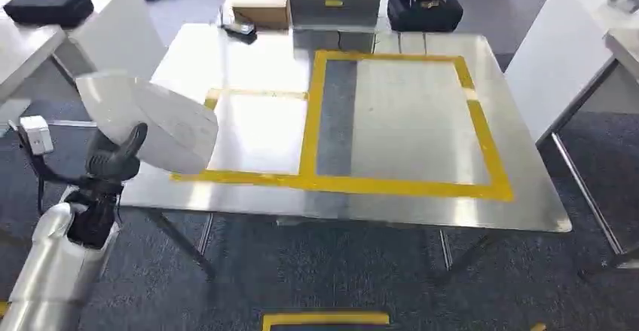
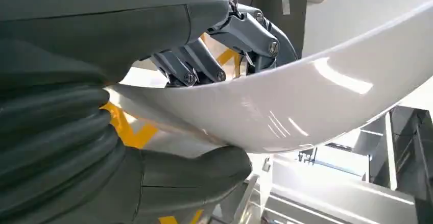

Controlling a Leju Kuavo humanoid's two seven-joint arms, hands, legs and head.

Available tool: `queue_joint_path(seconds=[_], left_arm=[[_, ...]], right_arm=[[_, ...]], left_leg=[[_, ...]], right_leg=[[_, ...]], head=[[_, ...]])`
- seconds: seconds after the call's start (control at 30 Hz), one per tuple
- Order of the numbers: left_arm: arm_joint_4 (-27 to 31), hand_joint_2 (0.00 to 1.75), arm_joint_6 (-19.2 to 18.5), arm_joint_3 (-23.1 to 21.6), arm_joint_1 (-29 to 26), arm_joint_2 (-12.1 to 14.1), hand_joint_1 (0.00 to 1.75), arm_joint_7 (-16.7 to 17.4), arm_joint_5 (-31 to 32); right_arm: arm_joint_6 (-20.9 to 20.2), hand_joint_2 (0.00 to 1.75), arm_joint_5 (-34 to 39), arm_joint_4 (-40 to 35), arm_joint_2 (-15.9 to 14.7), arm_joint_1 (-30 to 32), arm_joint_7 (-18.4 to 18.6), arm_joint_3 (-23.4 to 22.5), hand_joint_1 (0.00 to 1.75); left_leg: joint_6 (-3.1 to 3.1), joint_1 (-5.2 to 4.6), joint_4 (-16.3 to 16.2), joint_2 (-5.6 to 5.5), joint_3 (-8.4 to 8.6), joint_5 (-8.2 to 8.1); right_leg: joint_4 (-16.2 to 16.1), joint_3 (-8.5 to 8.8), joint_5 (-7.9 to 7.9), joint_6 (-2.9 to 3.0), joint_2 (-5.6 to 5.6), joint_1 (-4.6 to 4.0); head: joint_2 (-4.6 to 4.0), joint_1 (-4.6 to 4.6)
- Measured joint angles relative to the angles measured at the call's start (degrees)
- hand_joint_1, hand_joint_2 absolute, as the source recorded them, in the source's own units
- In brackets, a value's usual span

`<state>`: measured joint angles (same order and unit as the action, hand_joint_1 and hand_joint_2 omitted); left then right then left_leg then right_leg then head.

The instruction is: Take the parts from the cabinet and place them on the table.

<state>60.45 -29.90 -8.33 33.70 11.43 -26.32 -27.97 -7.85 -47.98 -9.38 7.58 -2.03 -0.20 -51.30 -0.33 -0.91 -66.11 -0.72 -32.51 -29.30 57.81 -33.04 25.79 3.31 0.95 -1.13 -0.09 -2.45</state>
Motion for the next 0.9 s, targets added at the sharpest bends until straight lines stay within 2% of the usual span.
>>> queue_joint_path(seconds=[0.03,0.07,0.1,0.13,0.17,0.2,0.27,0.3,0.33,0.37,0.4,0.47,0.5,0.53,0.57,0.6,0.63,0.67,0.7,0.73,0.77,0.8,0.83,0.9], left_arm=[[-2.0,1.75,1.0,-0.5,1.2,-0.3,1.75,-0.9,1.9],[-4.6,1.75,2.6,-1.2,2.6,-0.8,1.75,-1.8,4.7],[-7.1,1.75,4.6,-1.9,3.9,-1.4,1.75,-2.8,8.1],[-10.2,1.75,7.2,-3.0,5.4,-2.2,1.75,-4.0,12.6],[-12.9,1.75,10.2,-4.2,7.0,-3.1,1.75,-5.1,16.2],[-16.0,1.75,12.4,-5.6,8.7,-4.0,1.75,-5.6,20.0],[-21.6,1.75,13.2,-7.5,12.0,-5.4,1.75,-5.5,23.3],[-24.5,1.75,13.1,-8.5,13.1,-6.2,1.75,-5.5,24.0],[-26.7,1.75,12.9,-9.3,14.0,-7.2,1.75,-5.3,24.6],[-27.9,1.75,12.6,-9.9,14.3,-7.9,1.75,-5.2,25.4],[-29.2,1.75,12.6,-10.5,14.4,-8.6,1.75,-5.5,26.1],[-31.0,1.75,13.0,-11.8,15.5,-10.1,1.75,-6.2,27.5],[-31.7,1.75,13.2,-12.2,15.9,-10.4,1.75,-6.3,28.0],[-32.7,1.75,13.5,-12.8,16.1,-10.8,1.75,-6.3,28.4],[-33.3,1.75,13.7,-13.3,16.2,-11.2,1.75,-6.4,29.0],[-33.7,1.75,13.8,-13.7,16.2,-11.5,1.75,-6.5,29.4],[-34.0,1.75,13.9,-14.2,16.1,-11.8,1.75,-6.4,29.9],[-34.5,1.75,13.9,-14.5,16.1,-12.2,1.75,-6.4,30.3],[-34.8,1.75,13.9,-14.8,16.1,-12.3,1.75,-6.4,30.5],[-35.2,1.75,13.9,-15.1,16.1,-12.5,1.75,-6.3,31.0],[-35.5,1.75,14.1,-15.4,16.1,-12.6,1.75,-6.3,31.3],[-35.6,1.75,14.2,-15.5,16.1,-12.7,1.75,-6.3,31.6],[-35.8,1.75,14.3,-15.6,16.1,-12.7,1.75,-6.3,31.8],[-36.1,1.75,14.6,-16.0,16.1,-12.9,1.75,-6.4,32.2]], right_arm=[[0.1,0.00,0.0,0.0,0.0,0.0,0.1,-0.3,0.00],[0.2,0.00,0.1,0.0,0.0,-0.2,0.4,-0.4,0.00],[0.5,0.00,0.1,0.0,0.0,-0.2,0.7,-0.5,0.00],[0.7,0.00,0.1,0.0,0.0,-0.3,0.9,-0.7,0.00],[0.7,0.00,0.2,0.0,0.1,-0.2,1.1,-0.8,0.00],[0.8,0.00,0.2,0.0,0.2,-0.2,1.3,-0.8,0.00],[0.8,0.00,0.2,0.0,0.3,-0.2,1.4,-0.9,0.00],[0.8,0.00,0.1,0.0,0.3,-0.3,1.6,-1.0,0.00],[0.9,0.00,0.0,0.0,0.3,-0.5,1.6,-1.1,0.00],[0.8,0.00,0.0,0.0,0.3,-0.6,1.7,-1.2,0.00],[0.8,0.00,-0.1,0.0,0.3,-0.6,1.7,-1.2,0.00],[0.9,0.00,-0.3,-0.1,0.1,-0.6,1.9,-1.2,0.00],[0.9,0.00,-0.5,-0.1,0.1,-0.6,2.1,-1.2,0.00],[0.9,0.00,-0.8,-0.1,0.1,-0.8,2.5,-1.2,0.00],[0.9,0.00,-0.9,-0.1,0.1,-0.9,2.8,-1.2,0.00],[0.9,0.00,-1.1,-0.1,0.1,-0.8,3.0,-1.2,0.00],[1.0,0.00,-1.2,-0.1,0.1,-0.7,3.2,-1.2,0.00],[1.0,0.00,-1.2,-0.1,0.0,-0.7,3.3,-1.2,0.00],[1.0,0.00,-1.2,-0.1,0.0,-0.6,3.4,-1.2,0.00],[1.1,0.00,-1.2,-0.1,0.0,-0.7,3.4,-1.2,0.00],[1.1,0.00,-1.2,-0.1,-0.1,-0.7,3.4,-1.2,0.00],[1.1,0.00,-1.2,-0.1,0.0,-0.9,3.3,-1.2,0.00],[1.1,0.00,-1.2,-0.1,0.0,-1.1,3.3,-1.2,0.00],[1.0,0.00,-1.2,-0.1,0.0,-1.0,3.2,-1.2,0.00]], left_leg=[[-0.31,0.29,-3.4,0.04,-2.42,-0.84],[-0.72,0.60,-6.7,0.08,-5.16,-2.97],[-1.06,0.84,-8.7,0.14,-7.21,-4.97],[-1.36,1.08,-9.0,0.21,-8.52,-5.56],[-1.48,1.28,-7.5,0.33,-8.89,-4.64],[-1.73,1.45,-4.1,0.40,-8.31,-1.90],[-1.98,1.88,5.3,0.44,-5.98,6.98],[-1.92,1.80,7.2,0.34,-6.01,7.46],[-1.04,1.62,7.1,0.37,-5.79,6.17],[-0.59,1.48,6.9,0.28,-5.77,7.10],[-0.16,1.29,6.8,0.25,-5.84,6.79],[0.57,1.66,7.2,0.26,-5.16,6.55],[1.04,1.67,7.4,0.44,-4.71,6.24],[1.37,1.66,7.5,0.57,-4.41,6.02],[1.53,1.62,7.5,0.80,-4.22,5.67],[1.60,1.59,7.5,0.98,-4.02,5.36],[1.61,1.59,7.4,1.04,-3.72,5.04],[1.56,1.59,7.4,1.14,-3.31,4.74],[1.42,1.62,7.4,1.31,-2.87,4.45],[1.19,1.67,7.2,1.50,-2.50,4.14],[0.92,1.71,7.1,1.74,-2.29,3.84],[0.49,1.28,6.8,1.84,-2.17,3.55],[0.04,1.06,6.7,1.94,-2.29,3.16],[-0.69,1.06,7.2,2.67,-1.82,3.12]], right_leg=[[0.0,0.36,0.38,0.00,-0.02,0.14],[0.0,0.77,0.92,-0.16,-0.03,0.32],[0.0,1.17,1.41,-0.32,-0.03,0.50],[0.0,1.67,1.88,-0.50,-0.02,0.71],[0.0,2.30,2.43,-0.71,-0.02,0.93],[0.1,3.04,3.02,-0.94,-0.02,1.18],[0.2,4.32,4.37,-1.65,0.04,1.55],[0.6,4.69,4.92,-2.11,0.13,1.56],[0.6,4.25,5.15,-2.54,0.41,1.57],[0.5,4.09,5.43,-2.97,0.39,1.57],[0.3,4.26,5.53,-3.30,0.48,1.64],[0.7,4.41,6.41,-4.09,0.13,1.92],[3.0,3.39,7.16,-4.40,-0.21,1.85],[7.1,0.93,8.52,-4.63,-0.32,1.90],[12.4,-2.48,10.22,-4.84,-0.33,1.92],[16.5,-5.28,11.12,-4.97,-0.36,1.93],[18.6,-7.23,10.89,-5.02,-0.41,1.96],[18.0,-7.83,9.22,-5.03,-0.46,2.00],[14.8,-7.08,6.38,-5.02,-0.62,2.06],[9.5,-5.16,2.96,-4.99,-1.15,2.12],[4.6,-3.16,0.52,-4.98,-2.30,2.14],[1.8,-2.36,0.75,-4.93,-4.09,1.89],[1.7,-2.38,0.64,-4.21,-3.06,1.79],[1.8,-2.50,0.76,-3.48,-2.29,1.66]], head=[[0.00,0.16],[0.00,0.07],[0.00,0.11],[0.00,0.09],[0.00,0.07],[0.00,0.13],[0.00,0.09],[0.00,0.11],[0.00,0.04],[0.00,0.13],[0.00,0.16],[0.00,0.18],[0.00,0.44],[0.00,0.61],[0.00,0.59],[0.00,0.64],[0.00,0.66],[0.00,0.70],[0.00,0.77],[0.00,0.77],[0.00,0.81],[0.00,0.92],[0.00,0.90],[0.00,0.83]])
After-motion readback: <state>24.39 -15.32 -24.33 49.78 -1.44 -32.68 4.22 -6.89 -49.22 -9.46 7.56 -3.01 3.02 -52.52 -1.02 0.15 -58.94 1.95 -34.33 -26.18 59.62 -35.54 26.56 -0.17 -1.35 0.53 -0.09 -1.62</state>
